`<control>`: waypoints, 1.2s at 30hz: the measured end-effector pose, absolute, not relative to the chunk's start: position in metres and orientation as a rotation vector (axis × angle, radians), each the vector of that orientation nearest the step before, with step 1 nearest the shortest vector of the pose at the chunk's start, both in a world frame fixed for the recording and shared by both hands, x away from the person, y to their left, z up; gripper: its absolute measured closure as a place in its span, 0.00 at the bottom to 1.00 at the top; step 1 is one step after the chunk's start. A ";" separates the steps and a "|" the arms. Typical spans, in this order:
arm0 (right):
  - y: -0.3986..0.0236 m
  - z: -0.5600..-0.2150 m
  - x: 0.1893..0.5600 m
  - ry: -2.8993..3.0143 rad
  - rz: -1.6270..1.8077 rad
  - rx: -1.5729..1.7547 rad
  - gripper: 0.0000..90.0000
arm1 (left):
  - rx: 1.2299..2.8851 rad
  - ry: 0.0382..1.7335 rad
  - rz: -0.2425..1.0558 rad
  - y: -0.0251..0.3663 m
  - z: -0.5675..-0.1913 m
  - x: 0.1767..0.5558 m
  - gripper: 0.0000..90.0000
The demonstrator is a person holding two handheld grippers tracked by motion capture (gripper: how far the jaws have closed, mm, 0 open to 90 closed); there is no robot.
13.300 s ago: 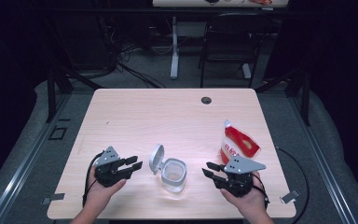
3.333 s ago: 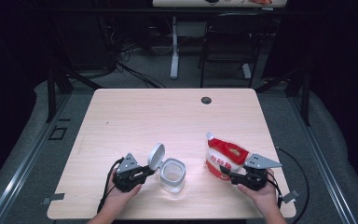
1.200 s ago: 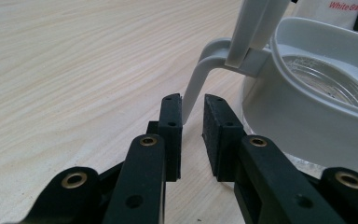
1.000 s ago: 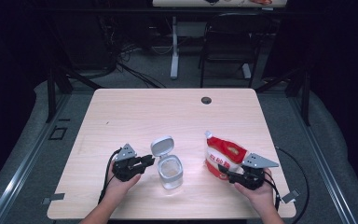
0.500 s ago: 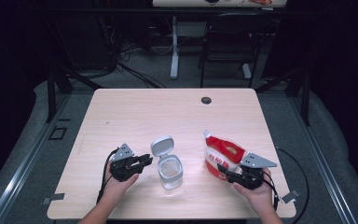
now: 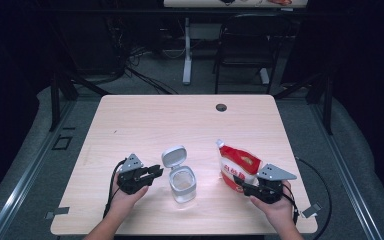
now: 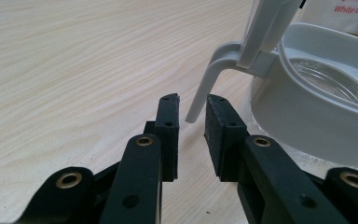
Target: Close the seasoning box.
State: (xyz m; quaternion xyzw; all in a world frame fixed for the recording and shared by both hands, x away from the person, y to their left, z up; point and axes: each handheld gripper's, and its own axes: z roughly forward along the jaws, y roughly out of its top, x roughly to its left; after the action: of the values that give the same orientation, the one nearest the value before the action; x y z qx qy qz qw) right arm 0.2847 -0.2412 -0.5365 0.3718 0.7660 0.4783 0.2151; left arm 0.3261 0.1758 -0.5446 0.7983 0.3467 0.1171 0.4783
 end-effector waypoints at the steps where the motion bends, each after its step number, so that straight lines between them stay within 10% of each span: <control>1: -0.241 -0.535 0.284 2.120 1.325 1.032 0.58 | 1.949 0.846 0.287 0.176 -0.545 0.326 0.84; 36: -0.232 -0.499 0.257 1.972 1.072 0.795 0.58 | 1.943 0.859 0.290 0.177 -0.545 0.326 0.83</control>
State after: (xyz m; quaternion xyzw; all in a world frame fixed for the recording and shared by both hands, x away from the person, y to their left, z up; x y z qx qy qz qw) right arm 0.2573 -0.2316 -0.4986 0.3099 0.7690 0.4179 0.3713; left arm 0.3264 0.1767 -0.5452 0.7956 0.3520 0.1190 0.4784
